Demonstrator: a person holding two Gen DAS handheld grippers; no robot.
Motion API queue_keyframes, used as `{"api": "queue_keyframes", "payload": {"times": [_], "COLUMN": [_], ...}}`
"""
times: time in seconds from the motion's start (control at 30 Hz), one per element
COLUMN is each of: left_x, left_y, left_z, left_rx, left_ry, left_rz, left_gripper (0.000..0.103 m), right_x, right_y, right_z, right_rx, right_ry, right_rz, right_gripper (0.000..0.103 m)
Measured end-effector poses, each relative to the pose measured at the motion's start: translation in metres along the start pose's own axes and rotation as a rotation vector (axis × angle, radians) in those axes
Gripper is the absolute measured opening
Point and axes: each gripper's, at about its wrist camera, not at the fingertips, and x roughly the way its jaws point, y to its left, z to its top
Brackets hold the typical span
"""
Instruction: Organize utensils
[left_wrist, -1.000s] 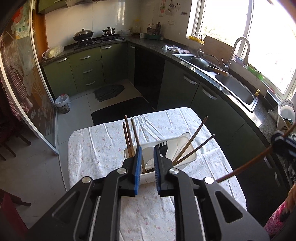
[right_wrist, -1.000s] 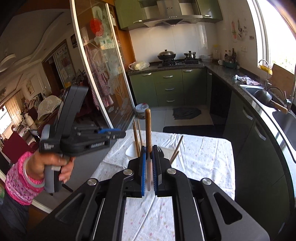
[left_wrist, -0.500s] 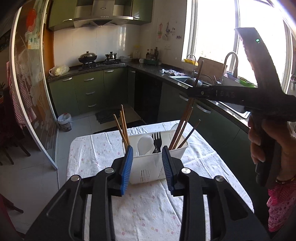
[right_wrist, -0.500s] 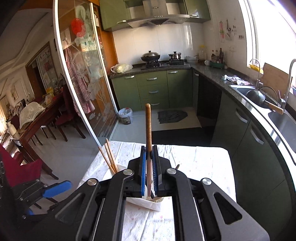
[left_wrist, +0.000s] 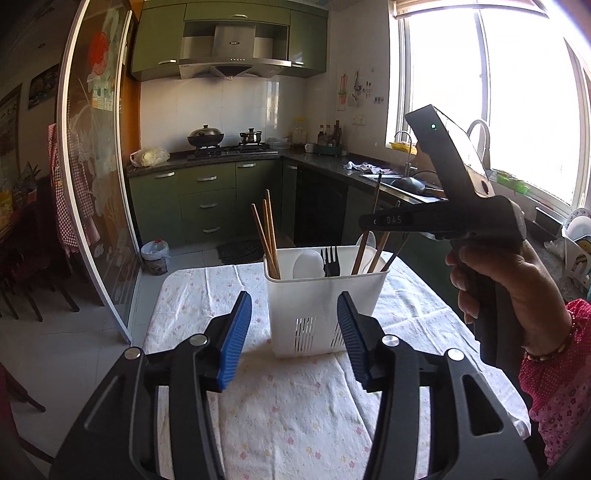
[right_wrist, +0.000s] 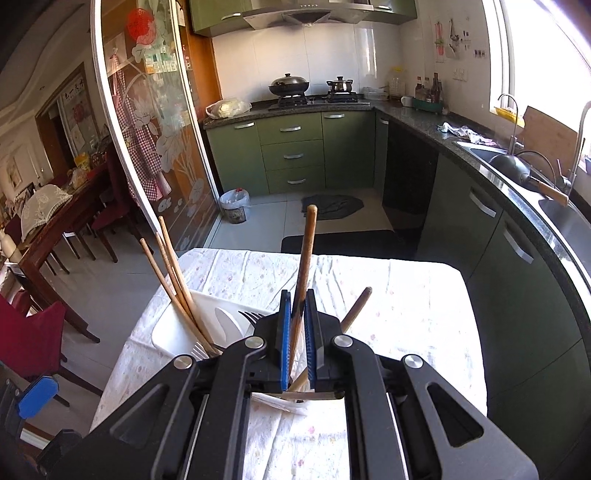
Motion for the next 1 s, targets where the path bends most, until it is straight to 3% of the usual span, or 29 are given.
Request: {"api": "queue_keyframes", "payload": {"times": [0.43, 0.63, 0.7, 0.77, 0.83, 1.0], "left_x": [-0.003, -0.009, -0.011, -0.012, -0.014, -0.025], "left_y": [0.008, 0.019, 0.018, 0.017, 0.018, 0.017], "left_z": [-0.027, -0.034, -0.036, -0.036, -0.037, -0.04], "left_rx": [-0.048, -0.091, -0.088, -0.08, -0.085, -0.081], "left_ry": [0.024, 0.04, 0.037, 0.036, 0.027, -0.005], "left_rz": [0.042, 0.041, 0.047, 0.053, 0.056, 0.072], "left_gripper": [0.054, 0.057, 0.06, 0.063, 0.069, 0.087], "right_x": [-0.016, 0.003, -0.003, -0.02, -0.046, -0.106], "right_y": [0.016, 0.014, 0.01, 0.009, 0.013, 0.016], "right_z": [0.011, 0.004, -0.002, -0.01, -0.023, -0.08], "right_rx": [-0.023, -0.005, 0.019, 0.027, 0.015, -0.013], "right_ry": [-0.068, -0.004, -0.025, -0.074, -0.139, -0.242], "right_rz": [0.018, -0.007, 0.038, 0.066, 0.059, 0.041], "right_gripper": [0.008, 0.008, 0.024, 0.047, 0.062, 0.087]}}
